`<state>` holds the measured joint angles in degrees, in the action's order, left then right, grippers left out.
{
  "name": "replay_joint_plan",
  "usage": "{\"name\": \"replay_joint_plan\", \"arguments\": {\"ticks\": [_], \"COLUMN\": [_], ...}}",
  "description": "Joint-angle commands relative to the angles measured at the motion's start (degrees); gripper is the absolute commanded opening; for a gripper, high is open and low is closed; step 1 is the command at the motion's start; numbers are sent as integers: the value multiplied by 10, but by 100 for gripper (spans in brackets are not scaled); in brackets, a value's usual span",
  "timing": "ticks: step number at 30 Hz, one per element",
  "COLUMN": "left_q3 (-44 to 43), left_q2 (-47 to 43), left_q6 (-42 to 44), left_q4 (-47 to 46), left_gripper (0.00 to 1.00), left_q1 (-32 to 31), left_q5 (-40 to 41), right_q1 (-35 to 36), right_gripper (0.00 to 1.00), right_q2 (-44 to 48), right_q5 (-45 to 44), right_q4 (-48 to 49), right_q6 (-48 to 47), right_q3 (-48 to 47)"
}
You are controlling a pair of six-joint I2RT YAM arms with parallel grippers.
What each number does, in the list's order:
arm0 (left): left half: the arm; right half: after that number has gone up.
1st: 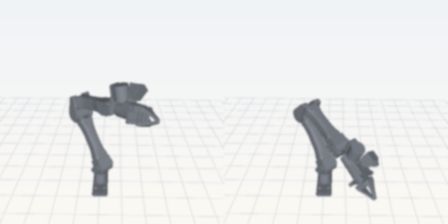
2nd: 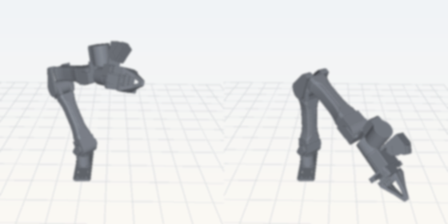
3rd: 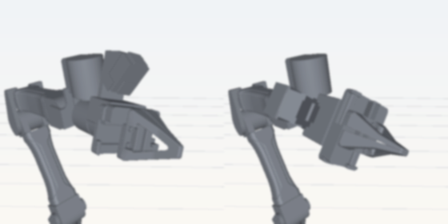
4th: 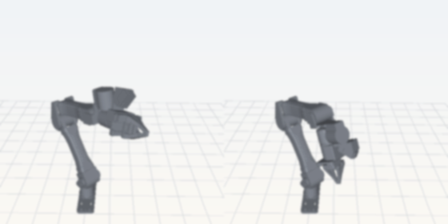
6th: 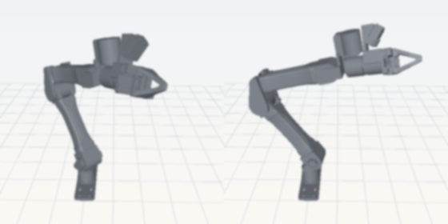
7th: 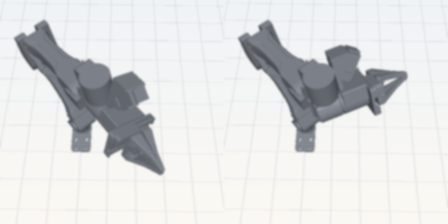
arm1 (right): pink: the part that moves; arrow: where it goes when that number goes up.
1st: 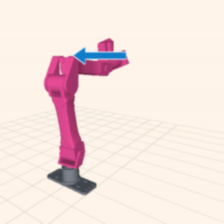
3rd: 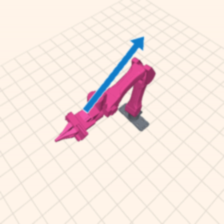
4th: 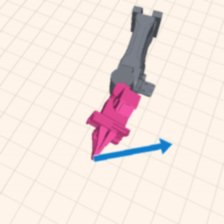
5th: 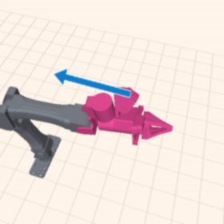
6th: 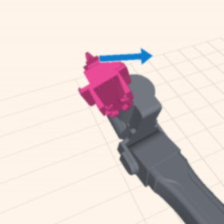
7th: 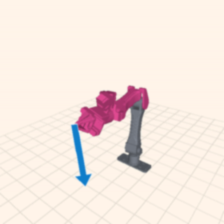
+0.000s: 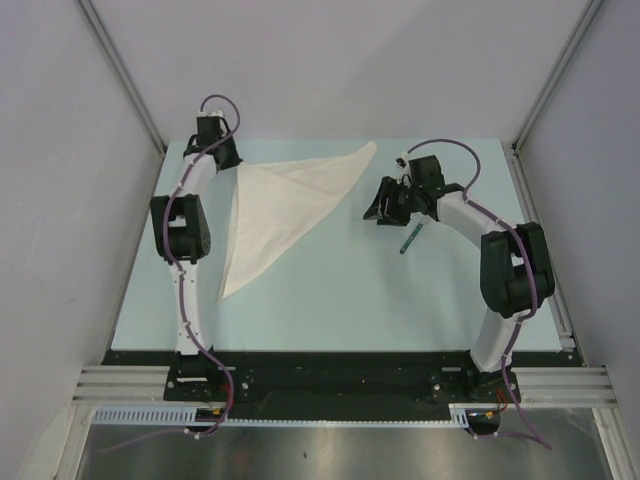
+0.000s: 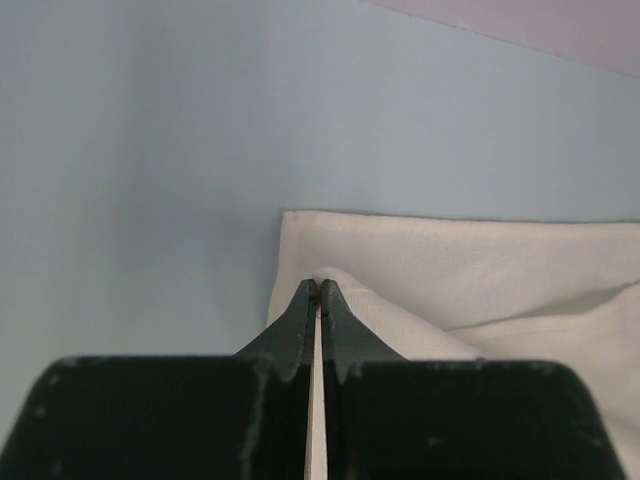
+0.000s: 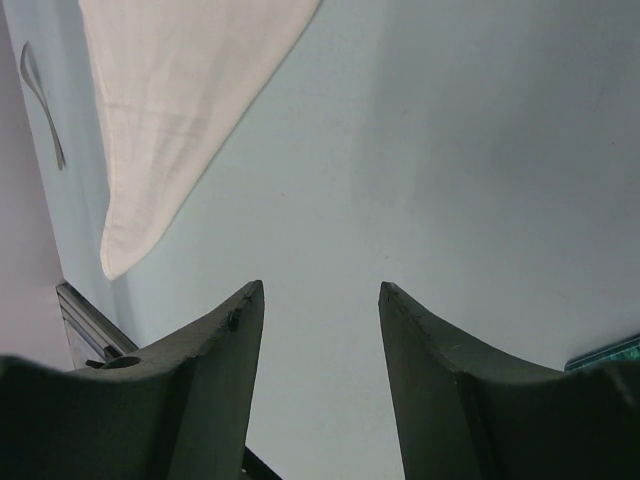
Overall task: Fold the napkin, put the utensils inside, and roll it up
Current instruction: Fold the napkin
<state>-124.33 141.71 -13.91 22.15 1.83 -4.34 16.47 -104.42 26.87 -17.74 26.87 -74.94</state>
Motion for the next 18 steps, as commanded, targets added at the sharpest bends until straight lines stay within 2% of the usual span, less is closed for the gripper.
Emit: {"name": "replay_joint_plan", "arguments": {"ticks": [1, 13, 16, 17, 18], "left_q3": [-38, -57, -56, -55, -56], "left_q2": [1, 21, 24, 25, 24], "left_q6": [4, 0, 0, 0, 0], "left_q4": [-22, -24, -23, -22, -21], "left_gripper": [1, 3, 14, 26, 33], "left_q1": [11, 14, 16, 16, 16], "left_q5": [-9, -15, -16, -16, -16], "right_q1": [5, 10, 10, 11, 10], "right_gripper": [55, 55, 55, 55, 55], "right_q2": [-10, -26, -27, -29, -30], "right_q5": [6, 6, 5, 4, 3], "right_q4": [1, -1, 0, 0, 2], "right_q6": [-9, -6, -7, -7, -7], "right_q3": [-32, -43, -43, -43, -43]}}
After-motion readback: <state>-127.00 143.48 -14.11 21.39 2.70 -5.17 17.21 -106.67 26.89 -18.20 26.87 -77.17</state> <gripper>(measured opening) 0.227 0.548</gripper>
